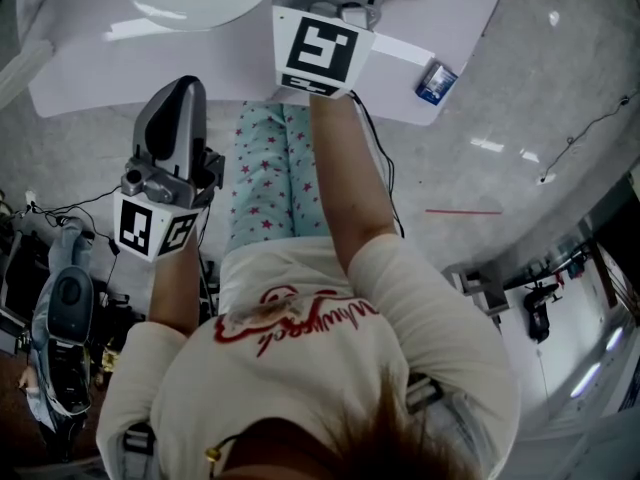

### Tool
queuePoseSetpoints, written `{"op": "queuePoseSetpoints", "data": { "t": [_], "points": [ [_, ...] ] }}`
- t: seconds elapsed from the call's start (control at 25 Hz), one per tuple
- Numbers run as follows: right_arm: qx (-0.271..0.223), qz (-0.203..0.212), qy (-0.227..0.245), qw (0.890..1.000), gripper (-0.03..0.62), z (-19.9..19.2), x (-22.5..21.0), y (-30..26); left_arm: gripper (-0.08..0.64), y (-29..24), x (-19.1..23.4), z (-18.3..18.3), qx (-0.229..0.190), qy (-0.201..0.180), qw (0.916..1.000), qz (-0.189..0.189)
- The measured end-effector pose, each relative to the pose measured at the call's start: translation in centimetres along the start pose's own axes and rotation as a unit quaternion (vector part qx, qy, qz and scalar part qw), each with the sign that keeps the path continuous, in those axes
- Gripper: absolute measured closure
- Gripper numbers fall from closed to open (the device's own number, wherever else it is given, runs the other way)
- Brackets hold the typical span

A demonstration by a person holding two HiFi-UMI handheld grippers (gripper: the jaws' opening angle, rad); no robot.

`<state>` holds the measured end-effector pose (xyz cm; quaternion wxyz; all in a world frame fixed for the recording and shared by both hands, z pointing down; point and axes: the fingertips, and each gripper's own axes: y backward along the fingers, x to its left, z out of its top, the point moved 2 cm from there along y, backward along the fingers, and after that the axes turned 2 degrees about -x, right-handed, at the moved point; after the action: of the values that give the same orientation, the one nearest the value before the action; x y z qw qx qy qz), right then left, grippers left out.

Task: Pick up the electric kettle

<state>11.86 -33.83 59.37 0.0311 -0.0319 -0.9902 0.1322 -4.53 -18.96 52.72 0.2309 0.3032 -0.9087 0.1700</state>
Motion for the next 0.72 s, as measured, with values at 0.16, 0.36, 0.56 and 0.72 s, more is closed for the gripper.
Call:
{"op": "queuePoseSetpoints", "data": {
  "t": [0.16,0.36,0.56,0.72],
  "points": [
    [-0.004,0.004,0.005,1.0,0.503,0.8,0.0,-0.3,0.548,-0.1,-0.1,0.4,-0.004,0.001,1.0,0.004],
    [0.002,0.003,0.02,1.0,0.499,1.4,0.0,-0.5,0.548,0.0,-0.3,1.1,-0.005,-0.003,1.0,0.002],
    [0.001,0.0,0.007,1.0,0.497,2.1,-0.8,-0.4,0.548,0.0,-0.3,1.6,-0.008,-0.006,0.9999,0.002],
    [0.0,0.001,0.008,1.0,0.495,3.0,-1.0,-0.1,0.548,0.1,-0.6,1.9,-0.009,-0.009,0.9999,0.002]
  ]
}}
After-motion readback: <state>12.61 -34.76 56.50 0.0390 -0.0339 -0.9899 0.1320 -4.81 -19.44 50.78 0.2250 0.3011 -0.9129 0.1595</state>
